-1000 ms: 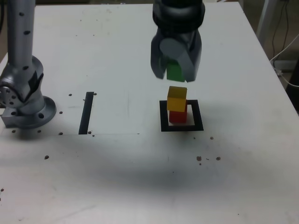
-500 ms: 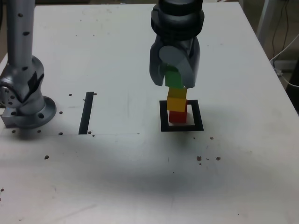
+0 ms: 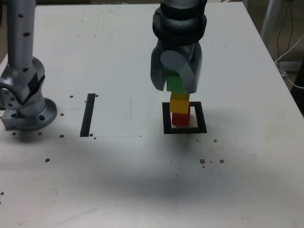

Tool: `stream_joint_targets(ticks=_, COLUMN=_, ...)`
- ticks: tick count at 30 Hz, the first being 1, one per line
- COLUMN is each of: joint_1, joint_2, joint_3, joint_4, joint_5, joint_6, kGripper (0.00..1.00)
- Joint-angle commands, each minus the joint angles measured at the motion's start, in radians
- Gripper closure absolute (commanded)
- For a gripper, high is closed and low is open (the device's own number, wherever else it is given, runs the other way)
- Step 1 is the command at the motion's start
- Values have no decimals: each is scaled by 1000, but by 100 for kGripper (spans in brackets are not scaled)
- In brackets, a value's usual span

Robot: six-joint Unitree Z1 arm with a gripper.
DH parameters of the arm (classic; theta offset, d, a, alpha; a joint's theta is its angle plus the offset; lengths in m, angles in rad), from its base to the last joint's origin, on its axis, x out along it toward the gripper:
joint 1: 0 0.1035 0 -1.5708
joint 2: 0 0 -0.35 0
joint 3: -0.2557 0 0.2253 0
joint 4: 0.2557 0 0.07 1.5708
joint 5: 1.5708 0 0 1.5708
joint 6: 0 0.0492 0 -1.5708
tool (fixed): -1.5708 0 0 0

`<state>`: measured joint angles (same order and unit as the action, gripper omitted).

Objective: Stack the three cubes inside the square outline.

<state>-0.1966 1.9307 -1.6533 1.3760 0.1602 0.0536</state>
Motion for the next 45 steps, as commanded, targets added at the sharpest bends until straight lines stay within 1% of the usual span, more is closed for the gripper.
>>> stream_joint_targets(ticks=1, joint_1=-4, joint_2=6, joint_3=2, joint_4=-4, joint_5=-5, joint_6=-1, kGripper=94)
stream_joint_targets(ticks=5, joint_1=-7, joint_2=11, joint_3=11, joint_4=-12, joint_5=-10, joint_6=-1, kGripper=94)
stream_joint_targets(ticks=12, joint_1=-7, joint_2=18, joint_3=16, joint_4=-19, joint_5=-10, joint_6=-1, kGripper=93)
stream_joint_targets(ticks=17, joint_1=-7, joint_2=21, joint_3=19, joint_4=-24, joint_5=-9, joint_6=-1, kGripper=87)
stream_joint_targets(ticks=20, joint_1=-7, joint_2=22, joint_3=21, joint_4=-25, joint_5=-14, joint_6=1, kGripper=82)
stream_joint_targets(ticks=25, joint_1=-6, joint_2=25, joint_3=24, joint_4=-24, joint_5=-23, joint_6=3, kGripper=68)
stream_joint_targets(ticks=29, joint_1=-4, joint_2=25, joint_3=27, joint_4=-22, joint_5=-28, joint_6=4, kGripper=49)
stream_joint_targets(ticks=33, joint_1=-3, joint_2=24, joint_3=29, joint_4=-22, joint_5=-32, joint_6=5, kGripper=23)
stream_joint_targets(ticks=36, joint_1=-3, joint_2=24, joint_3=31, joint_4=-24, joint_5=-33, joint_6=4, kGripper=8)
stream_joint_targets(ticks=37, joint_1=-3, joint_2=24, joint_3=31, joint_4=-24, joint_5=-33, joint_6=4, kGripper=5)
stream_joint_targets(ticks=39, joint_1=-3, joint_2=23, joint_3=31, joint_4=-25, joint_5=-32, joint_6=4, kGripper=2)
stream_joint_targets(ticks=45, joint_1=-3, joint_2=14, joint_3=24, joint_4=-26, joint_5=-27, joint_6=4, kGripper=1)
